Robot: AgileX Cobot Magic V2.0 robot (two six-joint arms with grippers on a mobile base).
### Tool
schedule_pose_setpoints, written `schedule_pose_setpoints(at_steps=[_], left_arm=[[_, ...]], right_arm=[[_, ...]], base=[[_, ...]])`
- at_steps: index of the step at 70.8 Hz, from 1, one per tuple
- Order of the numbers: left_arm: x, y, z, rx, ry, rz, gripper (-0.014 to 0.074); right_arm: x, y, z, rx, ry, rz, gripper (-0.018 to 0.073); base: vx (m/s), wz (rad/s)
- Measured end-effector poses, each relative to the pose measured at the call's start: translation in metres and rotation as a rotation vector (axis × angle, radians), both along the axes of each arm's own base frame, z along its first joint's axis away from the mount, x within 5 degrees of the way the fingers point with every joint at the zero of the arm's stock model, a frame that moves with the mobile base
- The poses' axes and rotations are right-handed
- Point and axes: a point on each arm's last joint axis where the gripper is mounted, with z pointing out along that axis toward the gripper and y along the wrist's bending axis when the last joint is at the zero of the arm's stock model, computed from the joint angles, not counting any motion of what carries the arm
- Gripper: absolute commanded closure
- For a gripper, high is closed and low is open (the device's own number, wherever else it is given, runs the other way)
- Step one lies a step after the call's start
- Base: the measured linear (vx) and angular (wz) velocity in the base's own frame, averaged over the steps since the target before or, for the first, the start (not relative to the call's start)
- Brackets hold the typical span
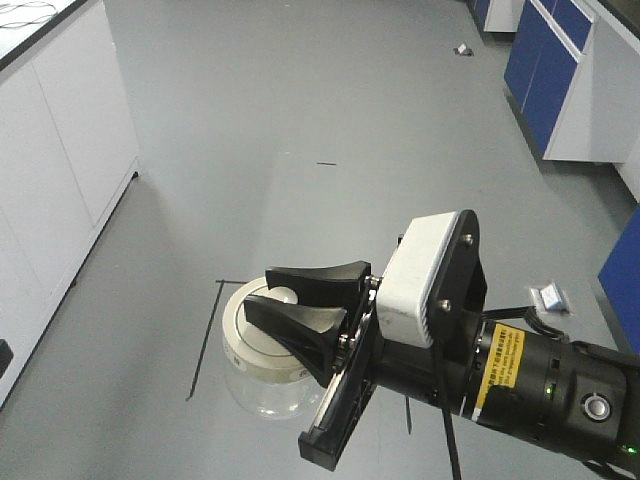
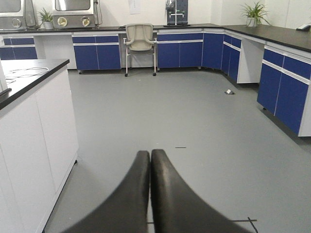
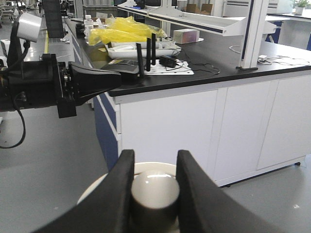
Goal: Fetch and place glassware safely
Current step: 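Hold the jar in the right gripper while the base turns away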
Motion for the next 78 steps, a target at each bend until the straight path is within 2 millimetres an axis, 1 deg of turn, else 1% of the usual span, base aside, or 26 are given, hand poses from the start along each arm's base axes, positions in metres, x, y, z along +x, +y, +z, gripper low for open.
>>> schedule_pose_setpoints(at_steps=[40,78], left_arm=[[0.0000,0.0000,-0.0003,0.000,0.003,0.000,0.0603],[0.0000,0.0000,-0.0004,0.000,0.004,0.001,0.0603]], right_arm=[[0.0000,0.0000,0.0000,0.000,0.000,0.000,0.0563],[0.0000,0.0000,0.0000,0.000,0.000,0.000,0.0563]], base=[[0.40,0.05],[0.48,0.01]])
